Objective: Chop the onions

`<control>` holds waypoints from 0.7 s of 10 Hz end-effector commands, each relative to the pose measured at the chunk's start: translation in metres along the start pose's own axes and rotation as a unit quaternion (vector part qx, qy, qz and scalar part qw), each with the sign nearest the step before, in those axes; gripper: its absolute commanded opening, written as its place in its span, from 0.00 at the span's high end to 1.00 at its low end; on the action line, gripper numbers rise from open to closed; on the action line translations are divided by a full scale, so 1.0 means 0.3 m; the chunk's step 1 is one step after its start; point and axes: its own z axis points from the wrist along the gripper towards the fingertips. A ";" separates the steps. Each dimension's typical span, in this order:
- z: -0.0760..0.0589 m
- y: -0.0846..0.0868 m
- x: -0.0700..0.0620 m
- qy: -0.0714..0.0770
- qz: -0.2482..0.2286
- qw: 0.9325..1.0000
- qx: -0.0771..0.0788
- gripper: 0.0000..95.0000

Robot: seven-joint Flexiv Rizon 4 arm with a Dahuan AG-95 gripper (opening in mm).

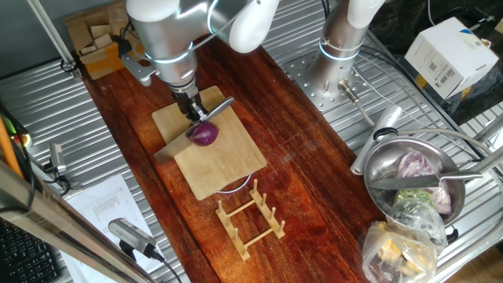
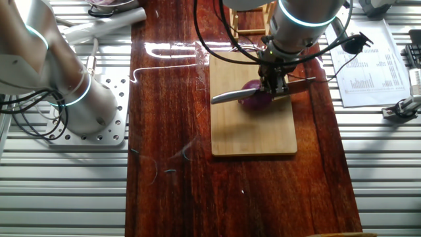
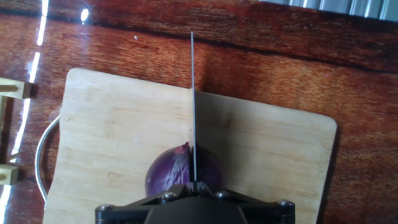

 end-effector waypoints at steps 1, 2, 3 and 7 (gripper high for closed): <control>0.001 0.000 0.000 -0.002 0.002 1.000 0.002 1.00; 0.001 0.000 0.000 -0.003 0.002 1.000 0.002 1.00; 0.001 0.000 -0.001 -0.003 0.002 1.000 0.002 1.00; -0.001 0.000 -0.002 -0.005 0.006 1.000 -0.003 1.00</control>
